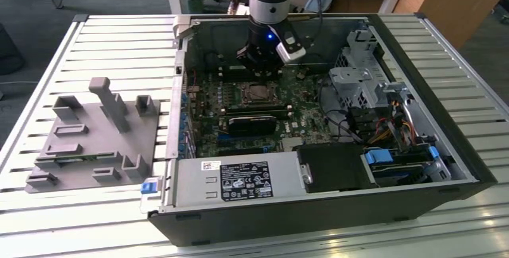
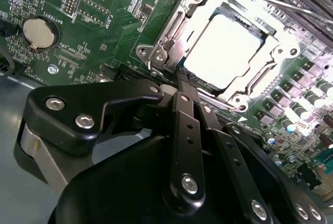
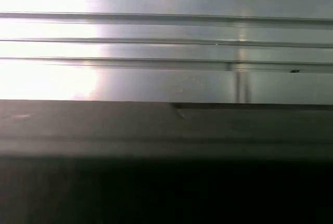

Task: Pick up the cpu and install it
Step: 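Install the first cpu locking lever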

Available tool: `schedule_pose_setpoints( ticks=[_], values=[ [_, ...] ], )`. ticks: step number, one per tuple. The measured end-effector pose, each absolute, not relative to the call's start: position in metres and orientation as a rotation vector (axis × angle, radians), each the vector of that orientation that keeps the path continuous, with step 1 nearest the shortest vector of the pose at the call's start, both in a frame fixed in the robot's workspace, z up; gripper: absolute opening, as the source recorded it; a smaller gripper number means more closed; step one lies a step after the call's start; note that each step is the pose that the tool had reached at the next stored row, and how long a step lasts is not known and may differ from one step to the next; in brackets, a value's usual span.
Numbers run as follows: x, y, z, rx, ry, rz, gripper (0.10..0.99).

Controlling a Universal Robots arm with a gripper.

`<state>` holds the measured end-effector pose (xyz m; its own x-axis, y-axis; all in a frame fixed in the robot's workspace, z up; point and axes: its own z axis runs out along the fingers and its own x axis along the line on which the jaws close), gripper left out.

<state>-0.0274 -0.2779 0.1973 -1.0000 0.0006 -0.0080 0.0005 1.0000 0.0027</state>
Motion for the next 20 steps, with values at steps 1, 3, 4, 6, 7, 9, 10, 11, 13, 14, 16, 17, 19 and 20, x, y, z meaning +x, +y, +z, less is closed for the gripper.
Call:
schedule_pose_setpoints(
  ticks=[1, 3, 4, 6, 7, 9, 10, 11, 13, 14, 16, 17, 19, 20],
  values=[
    [-0.027, -0.278, 0.197, 0.0, 3.134, 0.015, 0.106],
    [-0.027, -0.278, 0.197, -0.001, 3.134, 0.036, 0.106],
    [-0.027, -0.278, 0.197, -0.002, 3.134, 0.048, 0.106],
    [-0.027, -0.278, 0.197, -0.004, 3.133, 0.071, 0.106],
    [-0.027, -0.278, 0.197, -0.004, 3.133, 0.078, 0.106],
    [-0.027, -0.278, 0.197, -0.005, 3.133, 0.08, 0.106],
    [-0.027, -0.278, 0.198, -0.006, 3.132, 0.081, 0.106],
    [-0.027, -0.278, 0.198, -0.006, 3.133, 0.081, 0.106],
    [-0.027, -0.278, 0.2, -0.006, 3.133, 0.08, 0.106],
    [-0.027, -0.278, 0.202, -0.006, 3.133, 0.08, 0.106],
    [-0.027, -0.278, 0.205, -0.006, 3.133, 0.08, 0.106],
    [-0.027, -0.278, 0.206, -0.006, 3.133, 0.08, 0.106],
    [-0.027, -0.278, 0.207, -0.006, 3.133, 0.079, 0.106],
    [-0.027, -0.278, 0.207, -0.006, 3.133, 0.079, 0.106]
  ],
)
